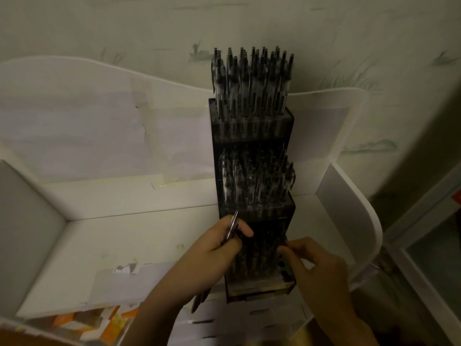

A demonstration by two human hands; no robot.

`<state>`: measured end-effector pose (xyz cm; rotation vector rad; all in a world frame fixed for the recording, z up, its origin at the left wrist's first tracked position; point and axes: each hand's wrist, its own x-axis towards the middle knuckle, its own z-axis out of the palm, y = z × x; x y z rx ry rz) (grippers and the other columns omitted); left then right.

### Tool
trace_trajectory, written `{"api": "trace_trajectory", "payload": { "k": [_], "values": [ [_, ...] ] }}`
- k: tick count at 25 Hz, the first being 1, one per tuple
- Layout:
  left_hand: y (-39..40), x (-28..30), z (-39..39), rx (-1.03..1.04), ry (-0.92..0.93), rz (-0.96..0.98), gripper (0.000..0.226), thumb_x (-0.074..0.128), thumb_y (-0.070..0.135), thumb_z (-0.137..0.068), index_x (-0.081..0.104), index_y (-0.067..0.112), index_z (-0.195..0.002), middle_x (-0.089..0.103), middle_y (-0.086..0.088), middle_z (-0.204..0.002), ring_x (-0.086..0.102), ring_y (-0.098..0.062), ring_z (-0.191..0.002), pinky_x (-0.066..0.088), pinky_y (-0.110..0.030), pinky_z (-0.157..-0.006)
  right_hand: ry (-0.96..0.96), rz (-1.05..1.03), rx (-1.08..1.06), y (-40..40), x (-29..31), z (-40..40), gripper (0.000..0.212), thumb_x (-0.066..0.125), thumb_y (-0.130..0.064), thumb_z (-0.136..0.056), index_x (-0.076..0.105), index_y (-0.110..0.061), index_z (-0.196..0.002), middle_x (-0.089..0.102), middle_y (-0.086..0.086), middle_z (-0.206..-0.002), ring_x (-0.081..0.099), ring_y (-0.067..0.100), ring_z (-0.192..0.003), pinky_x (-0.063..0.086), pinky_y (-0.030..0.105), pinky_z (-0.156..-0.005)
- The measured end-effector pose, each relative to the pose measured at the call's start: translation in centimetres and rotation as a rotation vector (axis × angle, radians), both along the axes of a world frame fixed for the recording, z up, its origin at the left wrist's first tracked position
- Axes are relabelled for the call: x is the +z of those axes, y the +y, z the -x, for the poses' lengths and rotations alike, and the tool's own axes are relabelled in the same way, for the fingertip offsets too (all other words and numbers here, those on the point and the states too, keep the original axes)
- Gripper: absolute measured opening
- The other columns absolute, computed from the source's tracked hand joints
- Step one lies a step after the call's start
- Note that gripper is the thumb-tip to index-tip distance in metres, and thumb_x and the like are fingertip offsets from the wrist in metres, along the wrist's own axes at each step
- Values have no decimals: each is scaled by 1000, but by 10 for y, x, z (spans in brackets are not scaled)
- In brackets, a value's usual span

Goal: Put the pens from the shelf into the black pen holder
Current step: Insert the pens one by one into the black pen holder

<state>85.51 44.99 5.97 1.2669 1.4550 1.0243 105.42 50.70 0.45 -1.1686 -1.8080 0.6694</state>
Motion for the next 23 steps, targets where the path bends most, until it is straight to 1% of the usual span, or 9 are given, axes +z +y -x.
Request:
{"api": "trace_trajectory", "payload": {
  "k": [3,6,8,11,14,16,18,20,23],
  "values": [
    [0,-2,-2,-18,-67,4,35,37,7,-98,59,33,-100,41,6,-61,36,-7,-50,33,-24,-51,-30,22,29,-1,-15,2,17,79,-13,-75,67,-24,-76,65,-21,-67,63,-9,-71,45,2,-62],
    [-1,-3,-4,-42,-72,13,32,38,10,-98,57,34,-102,42,10,-59,37,-7,-51,34,-26,-53,-15,33,38,0,-13,2,17,80,-15,-74,70,-26,-81,65,-22,-73,62,-10,-75,47,5,-68],
    [-3,-1,-7,-50,-30,7,28,40,15,-98,55,39,-104,43,12,-62,39,-6,-54,36,-26,-56,-19,-14,22,-1,-2,0,19,80,-22,-73,70,-26,-89,65,-19,-77,61,-4,-78,47,8,-69],
    [-5,4,-13,-85,53,-17,28,40,16,-100,45,41,-113,44,6,-75,42,-5,-62,40,-26,-63,29,-129,22,-5,25,1,18,74,-37,-81,71,-23,-93,60,-15,-75,57,6,-74,44,12,-64],
    [-4,8,-23,-145,137,-49,28,40,17,-101,35,38,-119,54,-4,-88,50,-8,-70,47,-33,-67,184,-20,147,-14,50,11,20,65,-45,-80,72,-29,-91,65,-12,-79,62,10,-76,46,12,-64],
    [-4,9,-31,-177,180,-71,29,42,23,-101,31,38,-123,62,-2,-100,62,-16,-82,54,-40,-78,227,56,209,-16,54,17,21,70,-46,-76,73,-29,-88,68,-12,-81,64,9,-79,47,11,-66],
    [-4,10,-38,-195,185,-64,30,42,25,-100,30,37,-125,63,3,-104,65,-14,-90,56,-39,-83,267,120,206,-16,55,19,21,79,-42,-74,74,-25,-86,70,-12,-81,67,7,-80,49,12,-69],
    [-4,10,-39,-192,170,-45,30,45,22,-99,32,35,-123,62,4,-98,63,-13,-80,55,-35,-76,371,232,179,-14,59,14,19,76,-34,-71,75,-21,-84,73,-9,-78,69,7,-78,53,15,-67],
    [-6,12,-36,-133,193,-39,15,48,20,-96,40,30,-104,51,4,-78,46,-6,-62,43,-29,-60,601,307,55,-9,72,-1,20,71,-25,-68,71,-11,-82,75,-1,-73,72,14,-68,54,15,-60]
  ]
}}
